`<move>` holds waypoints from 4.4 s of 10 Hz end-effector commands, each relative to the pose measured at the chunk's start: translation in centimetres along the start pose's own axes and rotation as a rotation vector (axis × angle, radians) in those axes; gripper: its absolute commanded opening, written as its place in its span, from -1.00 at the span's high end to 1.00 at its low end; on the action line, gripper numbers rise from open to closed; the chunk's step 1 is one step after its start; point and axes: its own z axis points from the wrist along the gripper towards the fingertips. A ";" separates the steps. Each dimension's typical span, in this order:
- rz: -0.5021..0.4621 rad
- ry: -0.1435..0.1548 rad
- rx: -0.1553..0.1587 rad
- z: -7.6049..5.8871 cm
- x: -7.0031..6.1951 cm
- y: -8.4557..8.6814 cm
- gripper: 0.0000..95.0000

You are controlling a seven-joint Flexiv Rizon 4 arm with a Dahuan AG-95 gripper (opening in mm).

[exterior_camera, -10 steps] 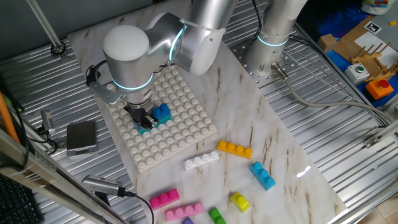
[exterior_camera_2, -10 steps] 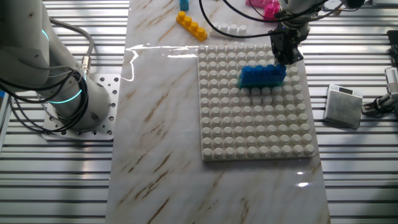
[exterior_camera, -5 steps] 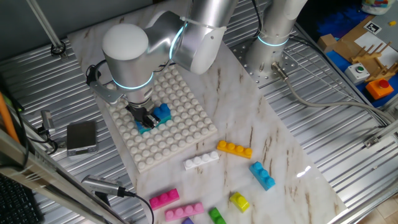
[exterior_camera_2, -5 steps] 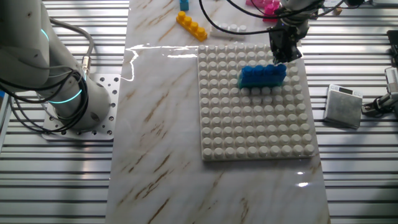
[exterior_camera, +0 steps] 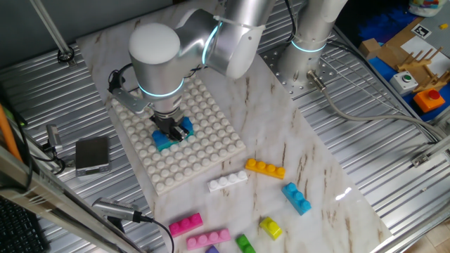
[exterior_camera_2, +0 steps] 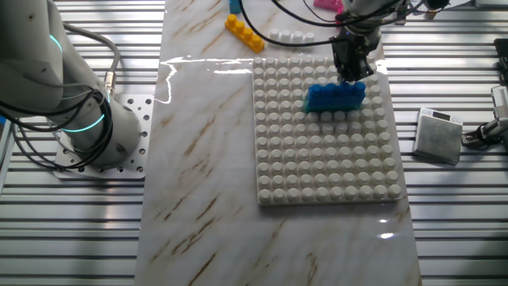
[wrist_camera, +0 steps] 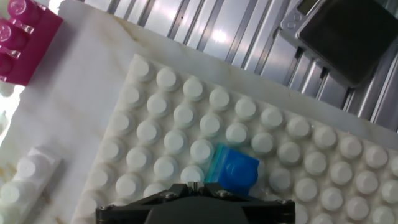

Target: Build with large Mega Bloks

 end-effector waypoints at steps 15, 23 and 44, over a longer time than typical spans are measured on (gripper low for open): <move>-0.055 0.039 0.019 -0.3 4.3 1.0 1.00; -0.027 0.023 -0.017 -0.6 4.5 1.0 1.00; -0.024 0.042 -0.087 -2.5 1.0 6.0 0.20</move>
